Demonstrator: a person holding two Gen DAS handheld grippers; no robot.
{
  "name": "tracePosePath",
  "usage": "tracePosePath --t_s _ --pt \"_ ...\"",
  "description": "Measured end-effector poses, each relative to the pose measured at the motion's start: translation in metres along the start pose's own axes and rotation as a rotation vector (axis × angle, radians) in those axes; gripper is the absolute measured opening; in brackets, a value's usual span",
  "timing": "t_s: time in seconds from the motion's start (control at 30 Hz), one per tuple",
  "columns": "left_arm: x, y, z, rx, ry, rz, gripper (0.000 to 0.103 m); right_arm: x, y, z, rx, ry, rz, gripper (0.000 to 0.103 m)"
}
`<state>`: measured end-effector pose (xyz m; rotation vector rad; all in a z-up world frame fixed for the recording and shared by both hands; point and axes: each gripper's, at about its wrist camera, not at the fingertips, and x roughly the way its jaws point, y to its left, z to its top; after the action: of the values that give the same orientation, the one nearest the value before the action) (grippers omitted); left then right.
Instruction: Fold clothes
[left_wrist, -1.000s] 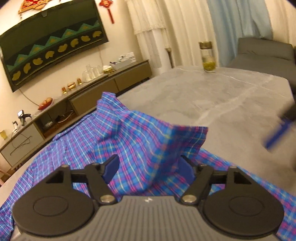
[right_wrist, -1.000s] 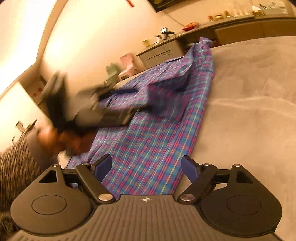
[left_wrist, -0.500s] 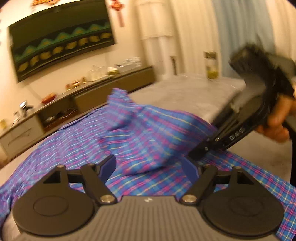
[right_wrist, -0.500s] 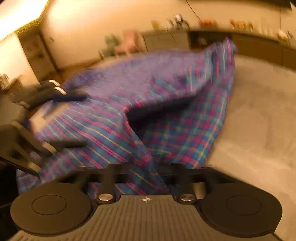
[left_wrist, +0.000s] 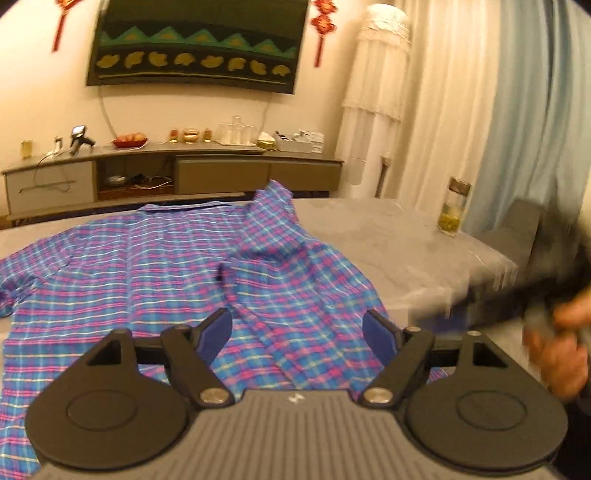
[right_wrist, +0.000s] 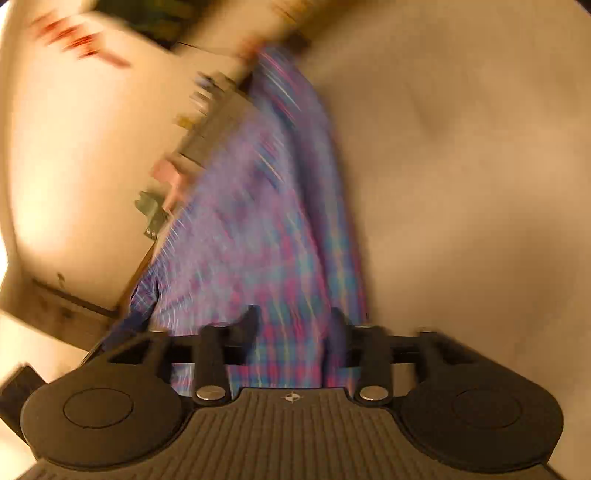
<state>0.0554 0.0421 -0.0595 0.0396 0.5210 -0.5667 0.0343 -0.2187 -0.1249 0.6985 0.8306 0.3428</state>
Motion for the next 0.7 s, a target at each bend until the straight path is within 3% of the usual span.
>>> tracePosePath --t_s 0.13,0.23,0.33,0.47,0.7 --pt "0.018 -0.026 -0.014 0.084 0.033 -0.022 0.079 0.001 0.062 0.041 -0.391 -0.123 -0.040 0.053" --pt "0.036 -0.040 -0.024 0.117 0.089 -0.051 0.077 0.067 0.084 0.086 -0.582 -0.091 -0.117 0.049" --pt "0.052 -0.051 -0.032 0.138 0.162 -0.084 0.074 0.141 0.075 0.123 -0.723 -0.052 -0.246 0.041" --pt "0.061 -0.059 -0.042 0.158 0.247 -0.110 0.071 0.239 0.045 0.171 -0.675 0.064 -0.379 0.036" --pt "0.051 -0.064 -0.054 0.188 0.297 -0.134 0.073 0.296 0.032 0.186 -0.718 0.002 -0.331 0.037"
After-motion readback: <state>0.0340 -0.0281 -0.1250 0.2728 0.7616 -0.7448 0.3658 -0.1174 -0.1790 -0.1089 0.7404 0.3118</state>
